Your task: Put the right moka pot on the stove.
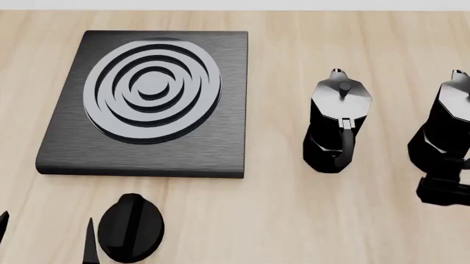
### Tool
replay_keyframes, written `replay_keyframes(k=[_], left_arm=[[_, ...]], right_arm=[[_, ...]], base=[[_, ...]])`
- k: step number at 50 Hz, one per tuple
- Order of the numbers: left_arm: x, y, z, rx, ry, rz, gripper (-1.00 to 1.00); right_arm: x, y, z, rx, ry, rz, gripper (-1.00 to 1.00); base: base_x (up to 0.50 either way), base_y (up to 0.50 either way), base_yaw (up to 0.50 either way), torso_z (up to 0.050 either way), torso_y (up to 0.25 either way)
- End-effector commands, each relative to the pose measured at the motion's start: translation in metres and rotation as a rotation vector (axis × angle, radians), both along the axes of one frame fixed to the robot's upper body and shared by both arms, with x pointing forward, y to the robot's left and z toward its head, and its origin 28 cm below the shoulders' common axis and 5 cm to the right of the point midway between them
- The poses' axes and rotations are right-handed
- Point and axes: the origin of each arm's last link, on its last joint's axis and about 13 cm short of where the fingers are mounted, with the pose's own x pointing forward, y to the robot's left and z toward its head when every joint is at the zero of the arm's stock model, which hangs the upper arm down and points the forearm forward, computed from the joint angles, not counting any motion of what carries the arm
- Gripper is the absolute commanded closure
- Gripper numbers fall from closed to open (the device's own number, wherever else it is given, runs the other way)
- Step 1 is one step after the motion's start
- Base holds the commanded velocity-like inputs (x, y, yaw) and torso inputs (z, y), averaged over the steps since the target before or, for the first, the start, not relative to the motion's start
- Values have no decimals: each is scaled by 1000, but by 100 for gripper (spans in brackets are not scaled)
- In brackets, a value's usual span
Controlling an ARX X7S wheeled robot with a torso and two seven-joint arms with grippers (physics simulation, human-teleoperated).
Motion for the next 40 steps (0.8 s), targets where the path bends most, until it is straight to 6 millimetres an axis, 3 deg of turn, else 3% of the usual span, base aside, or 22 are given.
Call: replay_keyframes(k=[1, 28, 29, 40], left_arm=[[0, 0, 0, -2, -2, 1, -100], [-1, 0, 1, -3, -4, -2, -100], [0, 0, 1, -2, -2, -2, -100], [0, 0, 0, -3, -2, 0, -100]], right_arm=[[13, -3, -6, 13, 27, 0, -100], [28, -9, -24, 1, 95, -10, -100], [28, -10, -24, 0, 87, -28, 100], [25, -7, -20, -4, 76, -3, 100]], base=[[0, 0, 0, 0, 0], [0, 0, 0, 0, 0], [0, 0, 0, 0, 0], [0, 0, 0, 0, 0]])
